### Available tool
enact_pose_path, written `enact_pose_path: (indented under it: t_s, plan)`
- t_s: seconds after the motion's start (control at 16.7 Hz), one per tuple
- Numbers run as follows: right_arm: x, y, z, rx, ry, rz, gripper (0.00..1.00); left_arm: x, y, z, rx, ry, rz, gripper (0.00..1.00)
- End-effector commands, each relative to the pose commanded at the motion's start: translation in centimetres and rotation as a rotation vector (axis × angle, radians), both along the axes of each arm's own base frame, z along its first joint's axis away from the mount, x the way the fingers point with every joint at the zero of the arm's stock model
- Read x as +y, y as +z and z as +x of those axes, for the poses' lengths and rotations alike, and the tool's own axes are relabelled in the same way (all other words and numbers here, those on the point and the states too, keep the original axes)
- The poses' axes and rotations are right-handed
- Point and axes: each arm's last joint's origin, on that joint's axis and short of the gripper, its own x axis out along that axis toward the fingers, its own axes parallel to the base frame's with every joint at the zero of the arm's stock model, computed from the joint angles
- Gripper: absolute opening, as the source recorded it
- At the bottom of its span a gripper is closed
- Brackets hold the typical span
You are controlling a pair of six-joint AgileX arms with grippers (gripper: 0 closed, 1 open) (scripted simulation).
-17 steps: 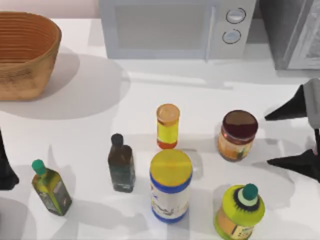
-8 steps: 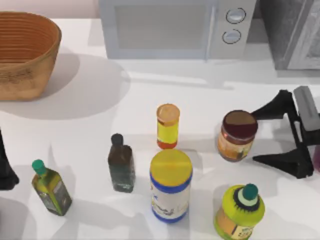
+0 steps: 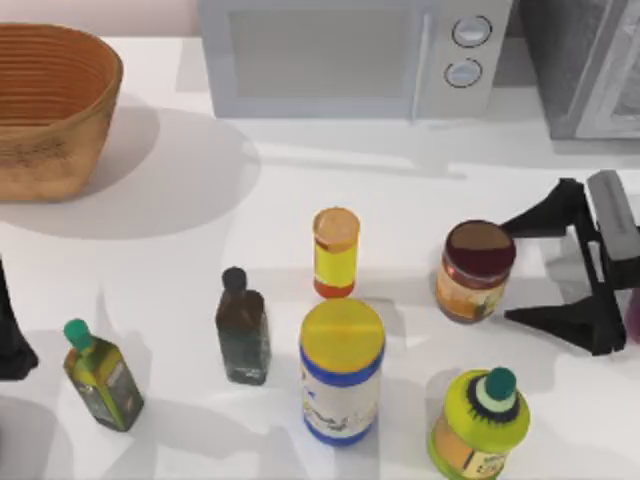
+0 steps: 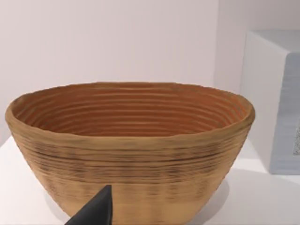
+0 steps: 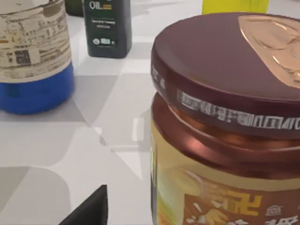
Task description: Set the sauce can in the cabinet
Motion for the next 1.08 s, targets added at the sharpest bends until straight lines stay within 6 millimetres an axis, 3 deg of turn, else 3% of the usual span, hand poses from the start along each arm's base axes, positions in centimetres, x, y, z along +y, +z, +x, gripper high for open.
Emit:
enact_pose_path:
  t_s: [0.48,1.08]
  plan:
    - [1.9,0.5,0.6,-0.001,-0.004,0.001,1.0,0.0,0.0,0.0,0.0,0.0,0.0,1.0]
    - [5.2,-1.0,0.3,-0.002,-0.002,0.001,1.0,0.0,0.0,0.0,0.0,0.0,0.0,1.0]
